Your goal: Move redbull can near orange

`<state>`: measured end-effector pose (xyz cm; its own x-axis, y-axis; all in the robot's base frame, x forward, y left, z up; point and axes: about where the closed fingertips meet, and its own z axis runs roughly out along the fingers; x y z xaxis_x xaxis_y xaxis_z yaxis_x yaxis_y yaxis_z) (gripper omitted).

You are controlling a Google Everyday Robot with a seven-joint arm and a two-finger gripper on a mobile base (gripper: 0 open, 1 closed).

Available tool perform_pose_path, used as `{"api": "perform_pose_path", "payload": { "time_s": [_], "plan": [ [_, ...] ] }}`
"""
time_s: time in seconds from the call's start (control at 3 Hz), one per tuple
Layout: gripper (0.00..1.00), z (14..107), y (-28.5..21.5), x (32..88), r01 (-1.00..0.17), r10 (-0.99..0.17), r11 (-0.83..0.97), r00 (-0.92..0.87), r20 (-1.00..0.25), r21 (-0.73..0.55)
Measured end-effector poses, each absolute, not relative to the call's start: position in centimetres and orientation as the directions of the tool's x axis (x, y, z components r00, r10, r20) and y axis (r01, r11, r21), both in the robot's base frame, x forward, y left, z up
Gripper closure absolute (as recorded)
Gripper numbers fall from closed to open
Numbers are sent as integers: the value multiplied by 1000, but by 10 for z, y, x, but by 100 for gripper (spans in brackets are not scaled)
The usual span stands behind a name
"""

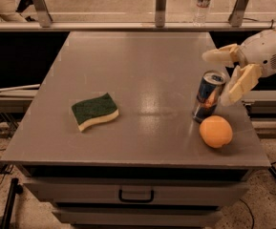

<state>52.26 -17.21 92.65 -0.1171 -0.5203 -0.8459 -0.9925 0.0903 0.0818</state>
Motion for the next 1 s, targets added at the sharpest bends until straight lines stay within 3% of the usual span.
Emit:
{"api": "perform_pose_path", "payload": {
  "time_s": [0.33,1.0],
  "plan": [
    [0,941,-183,525,-998,-499,70,-33,-866,-3],
    [0,946,-182,530,-997,-488,68,-2,-873,-36]
  ]
}}
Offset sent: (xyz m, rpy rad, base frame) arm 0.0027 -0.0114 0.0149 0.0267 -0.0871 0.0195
